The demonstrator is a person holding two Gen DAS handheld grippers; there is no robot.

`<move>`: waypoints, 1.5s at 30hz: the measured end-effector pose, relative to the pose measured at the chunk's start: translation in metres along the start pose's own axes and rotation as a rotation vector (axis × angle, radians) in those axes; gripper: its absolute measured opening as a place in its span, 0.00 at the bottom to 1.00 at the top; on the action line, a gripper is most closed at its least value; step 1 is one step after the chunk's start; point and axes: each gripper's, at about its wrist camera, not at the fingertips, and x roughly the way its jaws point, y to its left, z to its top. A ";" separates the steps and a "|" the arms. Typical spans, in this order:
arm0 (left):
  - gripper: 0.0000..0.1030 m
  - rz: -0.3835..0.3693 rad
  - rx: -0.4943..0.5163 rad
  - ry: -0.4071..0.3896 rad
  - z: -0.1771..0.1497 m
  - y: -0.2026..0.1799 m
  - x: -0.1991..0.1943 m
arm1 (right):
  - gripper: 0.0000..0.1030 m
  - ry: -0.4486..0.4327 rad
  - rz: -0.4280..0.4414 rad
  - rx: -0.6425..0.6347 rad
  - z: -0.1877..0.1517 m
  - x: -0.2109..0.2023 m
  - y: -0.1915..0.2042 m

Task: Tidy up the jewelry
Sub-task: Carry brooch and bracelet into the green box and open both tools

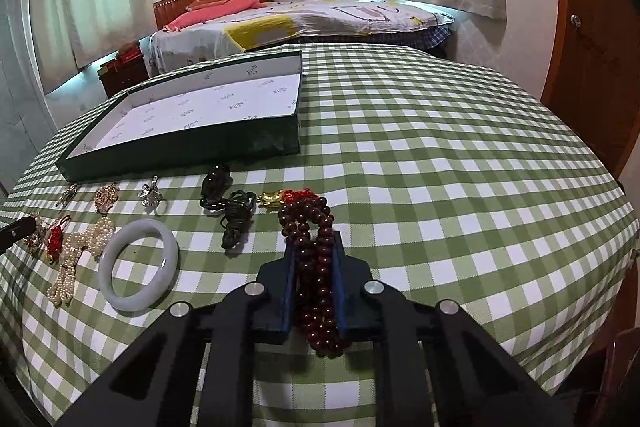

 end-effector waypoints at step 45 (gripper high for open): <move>0.18 -0.088 0.046 -0.260 0.114 -0.044 -0.016 | 0.14 -0.236 0.144 -0.043 0.110 -0.017 0.042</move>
